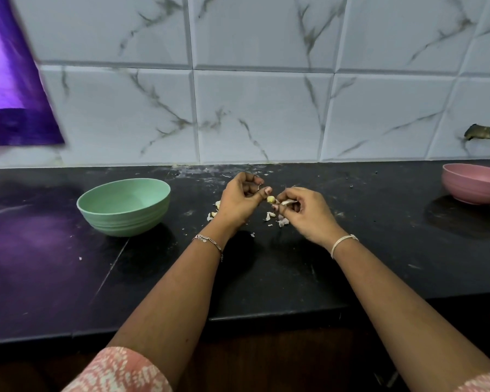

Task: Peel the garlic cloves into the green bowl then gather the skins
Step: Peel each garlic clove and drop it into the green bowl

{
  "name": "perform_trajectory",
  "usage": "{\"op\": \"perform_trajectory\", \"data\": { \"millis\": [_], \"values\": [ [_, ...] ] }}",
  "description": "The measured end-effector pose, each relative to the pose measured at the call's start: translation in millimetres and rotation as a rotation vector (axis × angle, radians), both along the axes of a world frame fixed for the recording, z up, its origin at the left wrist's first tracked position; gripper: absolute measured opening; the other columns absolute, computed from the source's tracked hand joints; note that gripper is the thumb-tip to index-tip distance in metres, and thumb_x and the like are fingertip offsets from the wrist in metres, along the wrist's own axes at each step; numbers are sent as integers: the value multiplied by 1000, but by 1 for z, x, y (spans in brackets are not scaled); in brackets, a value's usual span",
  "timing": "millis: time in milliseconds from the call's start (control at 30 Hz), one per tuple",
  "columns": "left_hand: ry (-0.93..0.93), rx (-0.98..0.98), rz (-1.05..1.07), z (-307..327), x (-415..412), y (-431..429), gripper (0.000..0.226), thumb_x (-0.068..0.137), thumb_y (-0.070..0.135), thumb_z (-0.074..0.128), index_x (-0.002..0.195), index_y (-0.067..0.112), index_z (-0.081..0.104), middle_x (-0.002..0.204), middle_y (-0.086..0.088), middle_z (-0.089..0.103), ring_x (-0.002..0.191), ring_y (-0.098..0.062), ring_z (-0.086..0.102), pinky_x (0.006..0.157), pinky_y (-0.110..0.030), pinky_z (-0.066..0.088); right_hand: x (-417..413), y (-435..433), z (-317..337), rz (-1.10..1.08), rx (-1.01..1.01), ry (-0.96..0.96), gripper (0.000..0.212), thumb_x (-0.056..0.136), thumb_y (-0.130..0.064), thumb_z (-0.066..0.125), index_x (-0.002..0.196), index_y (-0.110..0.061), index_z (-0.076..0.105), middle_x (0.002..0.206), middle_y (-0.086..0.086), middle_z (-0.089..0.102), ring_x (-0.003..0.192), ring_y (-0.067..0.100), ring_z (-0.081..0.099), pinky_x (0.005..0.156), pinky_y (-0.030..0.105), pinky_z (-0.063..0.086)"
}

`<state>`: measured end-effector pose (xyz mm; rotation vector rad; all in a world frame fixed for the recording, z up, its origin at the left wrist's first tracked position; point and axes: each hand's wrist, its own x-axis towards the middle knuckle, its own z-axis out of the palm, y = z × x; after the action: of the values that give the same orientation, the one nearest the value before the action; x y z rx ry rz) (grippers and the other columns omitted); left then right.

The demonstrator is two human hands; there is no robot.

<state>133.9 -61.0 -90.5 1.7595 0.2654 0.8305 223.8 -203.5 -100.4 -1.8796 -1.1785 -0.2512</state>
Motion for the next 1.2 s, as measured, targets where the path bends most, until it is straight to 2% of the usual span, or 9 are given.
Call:
{"op": "perform_trajectory", "data": {
  "millis": [200, 300, 433, 500, 600, 733, 967, 1067, 1200],
  "values": [
    [102, 107, 315, 4, -9, 16, 19, 83, 21, 75, 89, 20, 57, 81, 6, 60, 70, -8, 56, 63, -17, 44, 2, -13, 5, -242, -95, -158, 13, 84, -27, 74, 96, -28, 71, 93, -8, 65, 87, 14, 61, 72, 30, 49],
    [322, 302, 494, 1, -19, 24, 17, 87, 25, 70, 99, 20, 59, 92, 2, 65, 86, -17, 61, 74, -29, 47, 3, -15, 4, -244, -150, -177, 24, 88, -25, 68, 112, -29, 70, 101, -7, 61, 94, 15, 59, 75, 27, 46],
    [376, 411, 548, 0, -23, 22, 14, 90, 24, 62, 103, 19, 61, 102, -2, 68, 96, -24, 62, 75, -32, 46, -1, -17, 6, -317, -156, -208, 14, 86, -40, 70, 93, -29, 69, 93, -10, 55, 85, 11, 56, 65, 26, 40],
    [402, 451, 558, 1, -24, 20, 14, 90, 26, 62, 103, 20, 61, 103, -1, 68, 97, -24, 61, 74, -32, 44, -2, -18, 8, -390, -157, -229, 23, 80, -47, 74, 79, -28, 62, 87, -10, 53, 79, 11, 53, 61, 26, 37],
    [485, 536, 553, 0, -24, 18, 22, 88, 32, 64, 108, 22, 59, 107, 1, 66, 104, -23, 59, 80, -34, 45, -3, -19, 10, -425, -161, -213, 30, 75, -47, 78, 70, -28, 56, 83, -10, 51, 78, 12, 52, 62, 26, 36],
    [532, 649, 552, -1, -22, 19, 24, 89, 32, 62, 110, 20, 61, 116, -3, 61, 110, -26, 55, 86, -40, 48, 1, -15, 7, -347, -201, -222, 3, 89, -27, 68, 87, -25, 68, 92, -6, 55, 91, 18, 58, 70, 30, 43],
    [510, 810, 355, -3, -16, 11, 33, 99, 45, 44, 112, 28, 69, 125, -4, 51, 122, -25, 43, 99, -47, 34, 0, -14, 6, -328, -244, -212, 26, 101, -28, 45, 117, -23, 64, 115, 2, 56, 111, 24, 54, 90, 39, 45],
    [545, 906, 189, -5, -11, 8, 25, 98, 37, 50, 118, 45, 63, 137, 6, 43, 131, -20, 31, 106, -47, 23, -3, -15, 8, -358, -199, -233, 27, 98, -23, 47, 119, -25, 64, 116, 0, 56, 111, 21, 54, 93, 39, 44],
    [588, 966, 127, -9, 2, 3, 26, 97, 31, 51, 115, 44, 64, 135, 10, 49, 130, -17, 37, 106, -48, 21, -4, -16, 8, -383, -186, -261, 28, 94, -16, 50, 116, -26, 65, 113, -2, 57, 108, 18, 54, 94, 36, 41]
  ]
}}
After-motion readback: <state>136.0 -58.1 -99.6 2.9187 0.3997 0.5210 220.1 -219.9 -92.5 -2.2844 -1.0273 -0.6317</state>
